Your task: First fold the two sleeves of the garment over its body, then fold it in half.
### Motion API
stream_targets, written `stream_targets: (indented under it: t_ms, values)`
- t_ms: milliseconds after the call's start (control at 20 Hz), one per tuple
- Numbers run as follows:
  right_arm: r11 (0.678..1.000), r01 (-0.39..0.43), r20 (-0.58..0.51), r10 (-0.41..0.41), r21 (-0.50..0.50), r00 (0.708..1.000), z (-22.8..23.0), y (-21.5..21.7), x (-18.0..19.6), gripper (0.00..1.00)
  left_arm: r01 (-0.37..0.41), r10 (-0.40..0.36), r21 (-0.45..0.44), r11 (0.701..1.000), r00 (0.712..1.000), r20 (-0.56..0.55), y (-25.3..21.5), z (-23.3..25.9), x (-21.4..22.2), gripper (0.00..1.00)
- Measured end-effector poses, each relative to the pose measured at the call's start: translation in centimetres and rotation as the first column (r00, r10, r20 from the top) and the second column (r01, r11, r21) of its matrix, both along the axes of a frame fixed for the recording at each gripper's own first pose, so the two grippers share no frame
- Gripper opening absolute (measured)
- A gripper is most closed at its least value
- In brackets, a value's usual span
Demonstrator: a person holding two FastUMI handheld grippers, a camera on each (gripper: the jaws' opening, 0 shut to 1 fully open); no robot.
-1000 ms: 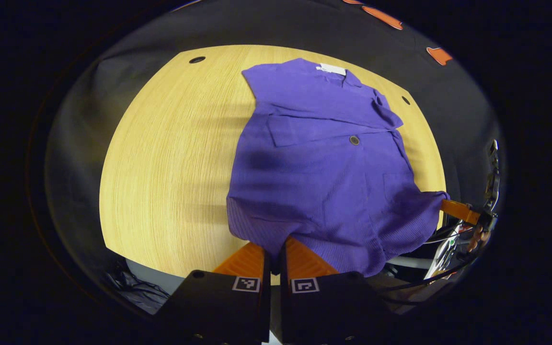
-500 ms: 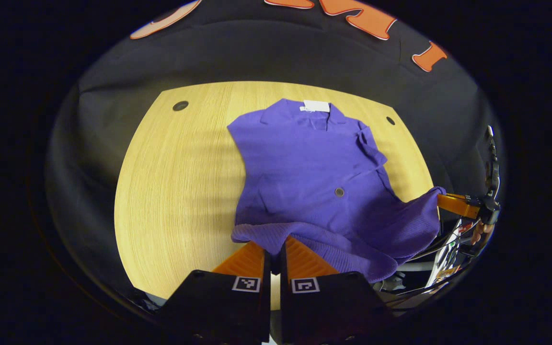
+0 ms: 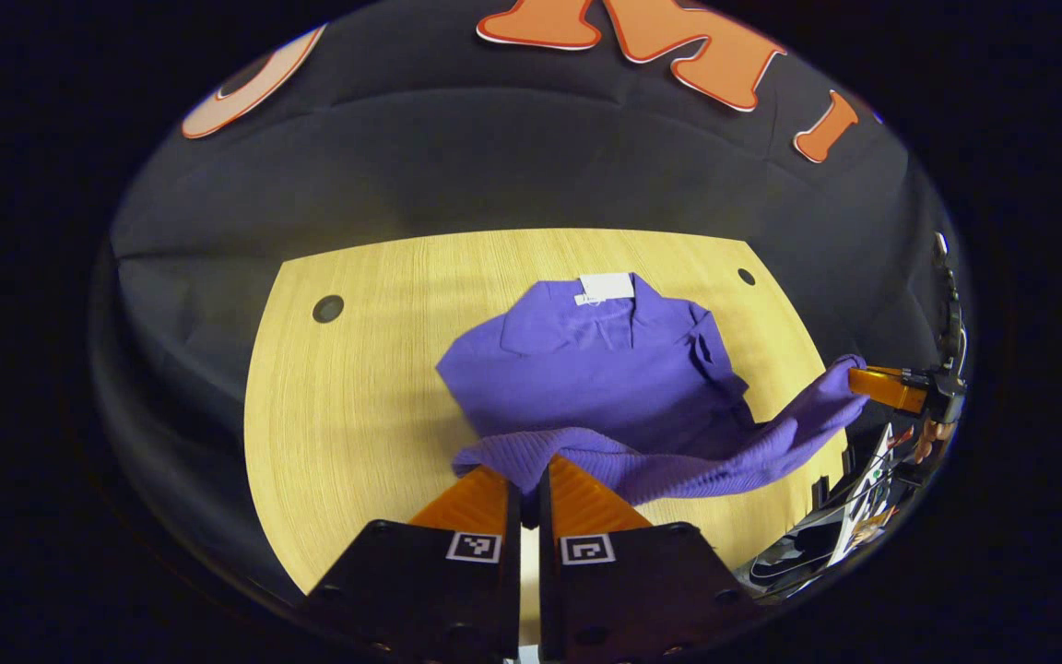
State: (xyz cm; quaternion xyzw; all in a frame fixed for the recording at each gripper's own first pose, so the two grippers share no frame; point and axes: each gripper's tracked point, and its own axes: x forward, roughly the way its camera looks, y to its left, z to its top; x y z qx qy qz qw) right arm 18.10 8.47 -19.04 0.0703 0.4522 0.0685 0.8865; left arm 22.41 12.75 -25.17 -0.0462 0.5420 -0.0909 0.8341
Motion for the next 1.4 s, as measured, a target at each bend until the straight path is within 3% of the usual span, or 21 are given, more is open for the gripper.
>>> stream_targets:
  t_ms: [250, 600, 800, 950, 1050, 1150, 1250, 1350, 1400]
  values:
    - [0.999, -0.029, -0.04, 0.03, 0.023, 0.999, -1.8, -0.3, 5.5, 0.06, -0.08, 0.08, 0.024, 0.996, 0.997, 0.017, 1.5, -1.6, 6.0, 0.09]
    - [0.995, -0.092, -0.118, 0.097, 0.05, 0.988, -7.5, 1.0, 12.9, 0.06, -0.16, 0.159, 0.143, 0.977, 0.987, 0.015, 1.8, -6.8, 11.2, 0.1]
    - [0.989, -0.009, -0.114, 0.026, 0.15, 0.993, -7.9, 2.2, 16.4, 0.1, -0.19, 0.178, 0.22, 0.957, 0.981, 0.072, 2.4, -8.2, 13.4, 0.1]
    - [0.977, 0.061, -0.09, -0.043, 0.206, 0.995, -7.7, 1.6, 18.7, 0.16, -0.212, 0.174, 0.285, 0.935, 0.973, 0.154, 3.8, -7.1, 14.8, 0.22]
    - [0.971, 0.089, -0.073, -0.075, 0.223, 0.995, -7.4, 1.1, 19.5, 0.19, -0.232, 0.154, 0.333, 0.914, 0.958, 0.242, 5.0, -5.6, 16.5, 0.42]
    - [0.974, 0.087, -0.052, -0.078, 0.21, 0.996, -6.8, 0.4, 19.5, 0.19, -0.239, 0.14, 0.373, 0.896, 0.952, 0.274, 5.4, -4.2, 16.7, 0.47]
    - [0.982, 0.066, -0.009, -0.066, 0.178, 0.998, -6.1, 0.2, 19.1, 0.24, -0.269, 0.153, 0.341, 0.901, 0.932, 0.33, 4.7, -2.9, 16.9, 0.58]
    - [0.99, 0.041, 0.057, -0.049, 0.136, 0.997, -4.8, -0.3, 18.6, 0.35, -0.292, 0.158, 0.283, 0.914, 0.896, 0.414, 4.3, -1.0, 17.3, 0.53]
    - [0.993, 0.028, 0.092, -0.039, 0.114, 0.995, -4.1, -0.3, 18.3, 0.38, -0.301, 0.168, 0.287, 0.909, 0.897, 0.41, 4.4, -0.6, 16.5, 0.58]
